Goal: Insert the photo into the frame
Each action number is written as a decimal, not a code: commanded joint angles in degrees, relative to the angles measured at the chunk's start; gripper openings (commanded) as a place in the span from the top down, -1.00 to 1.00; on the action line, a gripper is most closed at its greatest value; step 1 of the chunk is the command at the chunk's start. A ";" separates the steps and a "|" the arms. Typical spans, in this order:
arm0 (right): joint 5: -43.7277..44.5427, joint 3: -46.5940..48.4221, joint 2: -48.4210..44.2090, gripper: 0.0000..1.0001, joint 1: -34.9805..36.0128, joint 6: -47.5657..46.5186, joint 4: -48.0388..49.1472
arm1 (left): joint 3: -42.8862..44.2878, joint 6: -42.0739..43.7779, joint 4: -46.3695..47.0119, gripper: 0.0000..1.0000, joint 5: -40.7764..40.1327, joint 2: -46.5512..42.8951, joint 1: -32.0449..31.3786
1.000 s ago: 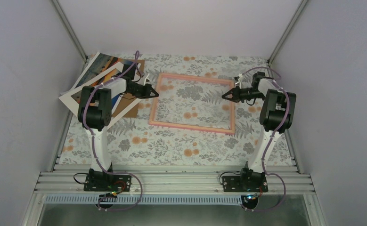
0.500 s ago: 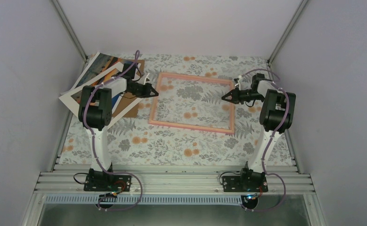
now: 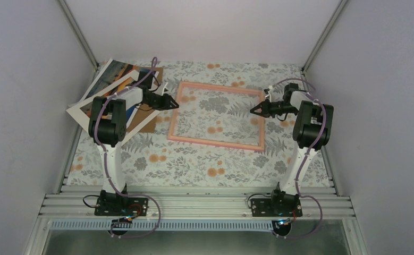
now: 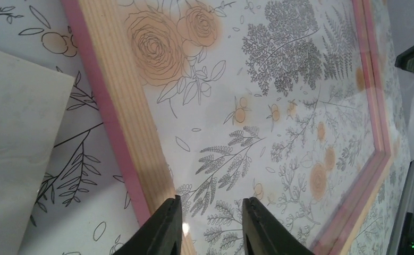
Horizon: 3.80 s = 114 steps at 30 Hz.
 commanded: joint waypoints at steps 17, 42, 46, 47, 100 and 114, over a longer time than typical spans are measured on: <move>1.04 -0.37 -0.77 0.93 -0.31 -0.30 0.66 | 3.32 3.54 -3.28 0.31 -10.22 1.77 1.27; 2.50 1.98 0.41 0.93 -0.44 -0.47 -0.48 | 4.76 7.15 -7.56 0.50 -19.71 4.32 -1.41; 3.25 2.61 0.71 0.93 -0.40 -0.68 -0.77 | 5.16 7.20 -7.71 0.53 -20.71 4.39 -1.42; 3.43 2.70 0.81 0.93 -0.44 -0.80 -0.97 | 5.19 7.26 -7.72 0.54 -20.85 4.49 -1.44; 9.84 -6.32 -4.31 0.89 0.74 11.12 13.49 | 4.55 6.01 -7.39 0.67 -20.78 5.14 -1.95; 12.14 -5.04 -5.50 0.27 0.70 10.93 12.58 | 4.35 5.75 -7.20 0.67 -20.80 5.14 -2.04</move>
